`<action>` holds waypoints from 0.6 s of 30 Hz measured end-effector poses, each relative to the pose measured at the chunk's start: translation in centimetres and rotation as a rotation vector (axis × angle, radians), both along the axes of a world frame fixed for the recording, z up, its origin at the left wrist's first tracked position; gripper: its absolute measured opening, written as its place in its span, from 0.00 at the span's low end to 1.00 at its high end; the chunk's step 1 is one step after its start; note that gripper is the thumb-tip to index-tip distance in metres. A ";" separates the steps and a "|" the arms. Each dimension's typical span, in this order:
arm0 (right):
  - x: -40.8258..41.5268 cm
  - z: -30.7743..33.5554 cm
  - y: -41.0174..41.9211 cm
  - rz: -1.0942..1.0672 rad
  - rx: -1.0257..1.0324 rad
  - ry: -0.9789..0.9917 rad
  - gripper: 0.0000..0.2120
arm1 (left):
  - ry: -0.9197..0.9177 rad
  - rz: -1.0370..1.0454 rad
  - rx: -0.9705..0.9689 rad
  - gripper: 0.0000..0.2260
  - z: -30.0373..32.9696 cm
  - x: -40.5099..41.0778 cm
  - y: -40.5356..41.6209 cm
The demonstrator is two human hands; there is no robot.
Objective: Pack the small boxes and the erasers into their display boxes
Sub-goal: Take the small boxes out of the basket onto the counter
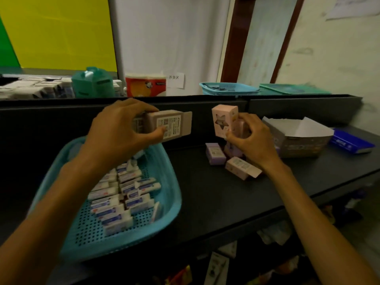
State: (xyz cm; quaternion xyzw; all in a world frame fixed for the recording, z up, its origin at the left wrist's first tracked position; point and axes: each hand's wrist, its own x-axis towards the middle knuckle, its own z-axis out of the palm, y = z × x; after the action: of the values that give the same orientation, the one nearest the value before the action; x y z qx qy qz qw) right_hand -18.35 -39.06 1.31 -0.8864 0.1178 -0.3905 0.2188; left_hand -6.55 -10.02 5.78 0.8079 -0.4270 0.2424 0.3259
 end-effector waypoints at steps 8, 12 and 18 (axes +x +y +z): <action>-4.5 -1.3 -11.6 -0.056 -0.035 0.090 0.27 | -0.013 0.088 0.136 0.21 -1.8 -4.6 -11.9; -5.8 -2.0 -15.3 -0.011 -0.060 0.112 0.27 | 0.025 0.083 0.175 0.21 -3.9 -5.9 -17.5; -5.4 -4.0 -18.6 -0.017 -0.159 0.186 0.28 | 0.115 0.071 0.257 0.22 -8.1 -6.7 -23.4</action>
State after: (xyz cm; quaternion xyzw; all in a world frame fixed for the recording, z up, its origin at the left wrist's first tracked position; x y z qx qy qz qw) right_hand -23.76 -57.62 -2.67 -0.9323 0.1137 -0.3165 0.1330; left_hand -13.27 -33.46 -2.34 0.8700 -0.4065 0.1505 0.2349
